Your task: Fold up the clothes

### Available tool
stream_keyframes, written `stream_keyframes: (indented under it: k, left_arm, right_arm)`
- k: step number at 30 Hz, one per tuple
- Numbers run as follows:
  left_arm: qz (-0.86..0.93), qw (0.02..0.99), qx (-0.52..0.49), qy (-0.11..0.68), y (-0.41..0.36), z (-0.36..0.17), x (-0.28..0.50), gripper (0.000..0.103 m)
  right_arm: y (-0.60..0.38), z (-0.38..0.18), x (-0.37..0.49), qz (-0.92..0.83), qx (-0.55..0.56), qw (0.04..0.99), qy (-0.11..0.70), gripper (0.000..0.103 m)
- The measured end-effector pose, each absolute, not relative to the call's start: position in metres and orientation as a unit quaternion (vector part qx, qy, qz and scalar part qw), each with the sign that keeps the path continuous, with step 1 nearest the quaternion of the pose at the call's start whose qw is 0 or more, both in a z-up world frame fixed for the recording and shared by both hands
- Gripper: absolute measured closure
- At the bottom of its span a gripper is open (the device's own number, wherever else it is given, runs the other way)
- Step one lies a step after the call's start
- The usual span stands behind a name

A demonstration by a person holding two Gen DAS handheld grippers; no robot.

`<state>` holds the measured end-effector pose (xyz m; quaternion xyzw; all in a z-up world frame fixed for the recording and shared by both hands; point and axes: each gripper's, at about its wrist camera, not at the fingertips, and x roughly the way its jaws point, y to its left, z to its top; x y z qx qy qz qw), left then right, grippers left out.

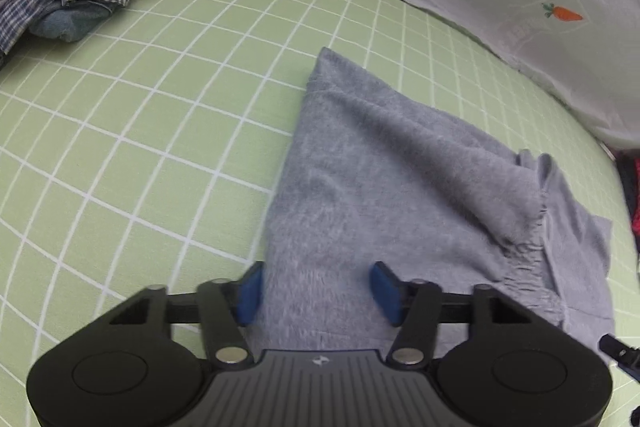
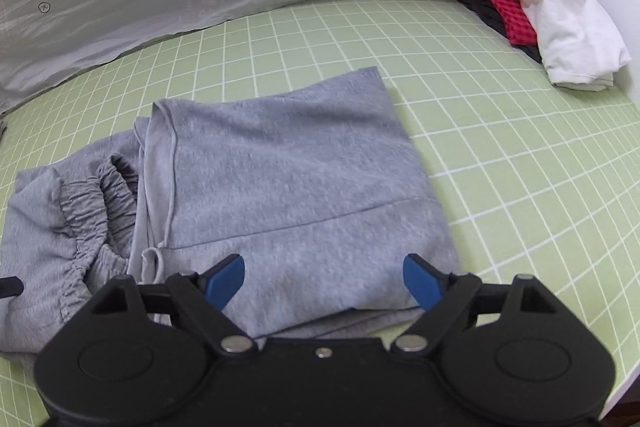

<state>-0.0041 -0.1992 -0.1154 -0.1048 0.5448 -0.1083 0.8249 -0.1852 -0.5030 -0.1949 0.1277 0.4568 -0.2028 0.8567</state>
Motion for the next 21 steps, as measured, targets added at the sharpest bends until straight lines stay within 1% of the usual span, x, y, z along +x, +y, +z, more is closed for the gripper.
stream_keyframes:
  k: [1, 2, 3, 8, 14, 21]
  left_arm:
    - [-0.111, 0.826, -0.108, 0.542, -0.200, -0.114, -0.005, 0.073]
    - [-0.116, 0.827, -0.114, 0.538, -0.201, -0.112, -0.007, 0.082]
    - [-0.123, 0.828, -0.124, 0.533, -0.201, -0.109, -0.008, 0.087]
    - [-0.167, 0.837, -0.165, 0.495, -0.212, -0.080, -0.014, 0.090]
    - [-0.219, 0.827, -0.224, 0.467, -0.250, -0.052, -0.025, 0.090]
    - [-0.273, 0.800, -0.269, 0.461, -0.315, -0.044, -0.041, 0.091]
  right_arm:
    - [-0.504, -0.195, -0.187, -0.202, 0.127, 0.857, 0.457, 0.016]
    - [-0.506, -0.194, -0.189, -0.201, 0.126, 0.858, 0.457, 0.016]
    - [-0.507, -0.194, -0.191, -0.200, 0.125, 0.858, 0.457, 0.016]
    - [-0.522, -0.195, -0.202, -0.200, 0.135, 0.856, 0.457, 0.016]
    - [-0.555, -0.198, -0.214, -0.202, 0.161, 0.852, 0.455, 0.016]
    - [-0.603, -0.201, -0.226, -0.192, 0.173, 0.853, 0.453, 0.016]
